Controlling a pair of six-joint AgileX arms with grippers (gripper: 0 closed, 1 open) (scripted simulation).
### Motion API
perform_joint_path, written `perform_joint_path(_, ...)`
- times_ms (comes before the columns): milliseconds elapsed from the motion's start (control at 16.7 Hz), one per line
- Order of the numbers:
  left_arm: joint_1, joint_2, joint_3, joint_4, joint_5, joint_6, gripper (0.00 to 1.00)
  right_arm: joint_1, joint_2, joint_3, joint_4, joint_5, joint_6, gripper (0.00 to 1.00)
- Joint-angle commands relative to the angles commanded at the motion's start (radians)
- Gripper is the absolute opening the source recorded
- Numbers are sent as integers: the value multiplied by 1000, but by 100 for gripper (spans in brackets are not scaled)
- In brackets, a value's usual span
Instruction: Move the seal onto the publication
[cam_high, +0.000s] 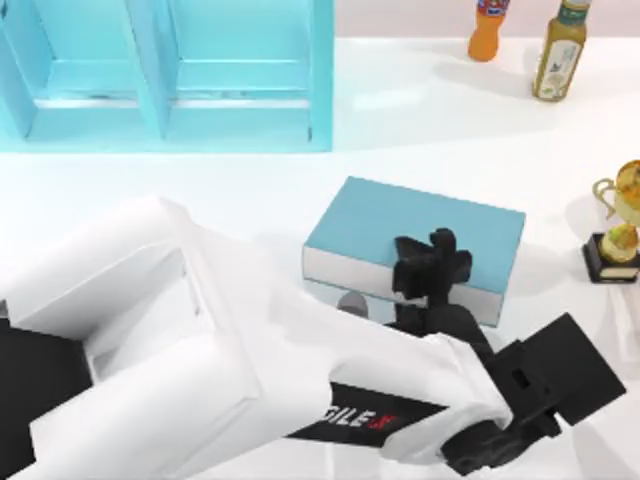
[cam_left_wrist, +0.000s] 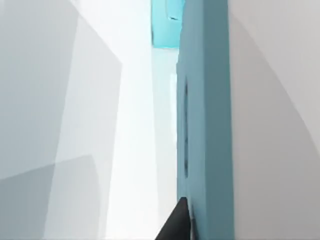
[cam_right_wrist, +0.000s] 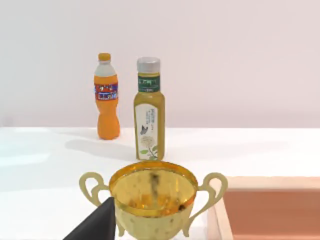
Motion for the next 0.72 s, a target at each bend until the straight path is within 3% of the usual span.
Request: perform_joint_path(720, 0, 0, 0, 0, 0, 0, 90, 0, 0, 0, 0, 0, 0, 100)
